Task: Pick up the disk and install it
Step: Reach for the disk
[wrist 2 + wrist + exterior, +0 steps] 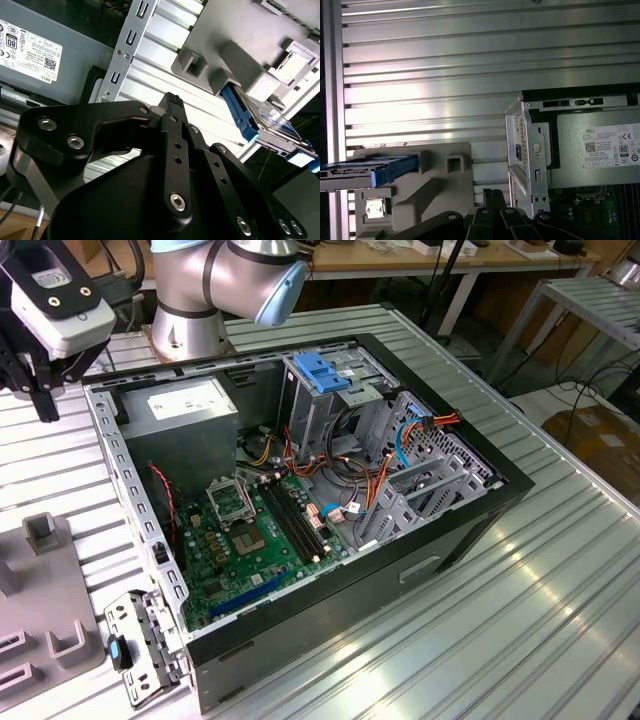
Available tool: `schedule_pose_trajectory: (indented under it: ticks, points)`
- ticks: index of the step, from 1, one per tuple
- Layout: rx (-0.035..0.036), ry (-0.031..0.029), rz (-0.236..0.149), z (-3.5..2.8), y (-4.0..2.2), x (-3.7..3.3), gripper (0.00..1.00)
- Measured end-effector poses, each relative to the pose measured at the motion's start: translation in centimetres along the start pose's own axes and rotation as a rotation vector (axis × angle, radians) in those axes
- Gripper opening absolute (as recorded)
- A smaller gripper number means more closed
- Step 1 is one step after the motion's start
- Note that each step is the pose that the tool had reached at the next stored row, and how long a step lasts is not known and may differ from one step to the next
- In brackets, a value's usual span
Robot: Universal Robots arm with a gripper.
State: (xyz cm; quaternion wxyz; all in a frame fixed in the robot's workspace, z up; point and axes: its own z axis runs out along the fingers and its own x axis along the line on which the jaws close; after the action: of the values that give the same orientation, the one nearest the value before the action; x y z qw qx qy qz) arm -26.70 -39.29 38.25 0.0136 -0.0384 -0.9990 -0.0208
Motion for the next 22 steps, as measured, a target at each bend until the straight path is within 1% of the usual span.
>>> schedule_pose_trajectory:
  ticks: [8, 11, 12, 13, 14, 15, 16, 19, 22]
  points:
    - [0.0002, 0.0024, 0.0, 0.1, -0.05, 0.52, 0.11]
    - [0.0002, 0.003, 0.0, 0.16, -0.06, 0.86, 0.11]
    - [0.0002, 0.0039, 0.0, 0.23, -0.04, 1.25, 0.11]
    - [0.0005, 0.0063, 0.001, 0.41, -0.09, 2.22, 0.11]
    - [0.0005, 0.0075, 0.001, 0.62, -0.17, 3.22, 0.11]
    - [0.0006, 0.0094, 0.001, 0.85, -0.24, 4.42, 0.11]
    - [0.0009, 0.0121, 0.001, 1.02, -0.28, 5.44, 0.11]
    - [0.0008, 0.0121, 0.001, 1.05, -0.23, 6.04, 0.11]
    - [0.0008, 0.0121, 0.002, 1.06, -0.23, 6.45, 0.11]
